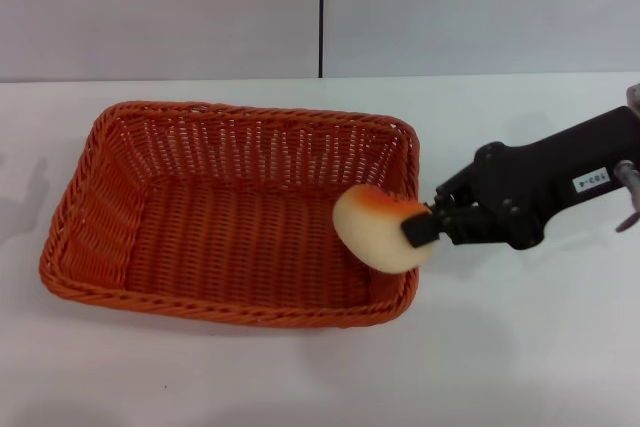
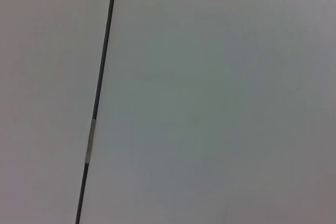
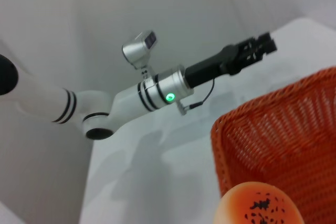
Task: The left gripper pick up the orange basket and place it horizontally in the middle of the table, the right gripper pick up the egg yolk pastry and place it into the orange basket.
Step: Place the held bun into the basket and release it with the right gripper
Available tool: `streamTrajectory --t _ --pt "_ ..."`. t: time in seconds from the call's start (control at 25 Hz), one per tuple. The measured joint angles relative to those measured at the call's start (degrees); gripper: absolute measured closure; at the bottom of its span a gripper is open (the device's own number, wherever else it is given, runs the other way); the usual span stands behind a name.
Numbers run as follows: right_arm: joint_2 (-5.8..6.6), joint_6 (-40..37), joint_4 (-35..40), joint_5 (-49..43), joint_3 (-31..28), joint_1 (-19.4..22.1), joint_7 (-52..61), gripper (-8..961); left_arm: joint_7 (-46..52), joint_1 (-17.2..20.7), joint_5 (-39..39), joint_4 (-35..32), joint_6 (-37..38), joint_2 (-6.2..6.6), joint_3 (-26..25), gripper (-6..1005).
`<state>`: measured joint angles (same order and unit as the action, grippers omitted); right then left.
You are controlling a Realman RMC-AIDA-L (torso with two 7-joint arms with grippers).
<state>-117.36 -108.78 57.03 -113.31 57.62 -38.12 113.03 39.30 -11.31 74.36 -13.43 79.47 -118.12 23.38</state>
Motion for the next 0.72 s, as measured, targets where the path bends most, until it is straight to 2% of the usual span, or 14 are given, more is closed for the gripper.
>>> streamTrajectory --t 0.48,0.64,0.72 --pt "-0.80 12.31 -4.69 0.50 -0.19 0.02 -7.28 913 -0.04 -0.47 0.00 -0.02 -0.67 -0.12 0.00 453" --pt "-0.85 13.21 -5.08 4.15 -0.30 0.29 -9.90 712 -0.11 -0.64 0.00 0.60 -1.12 -0.09 0.00 453" --pt "-0.87 12.33 -3.23 6.79 -0.31 1.49 -10.22 557 -0.11 -0.64 0.00 0.60 -1.12 -0.09 0.00 453"
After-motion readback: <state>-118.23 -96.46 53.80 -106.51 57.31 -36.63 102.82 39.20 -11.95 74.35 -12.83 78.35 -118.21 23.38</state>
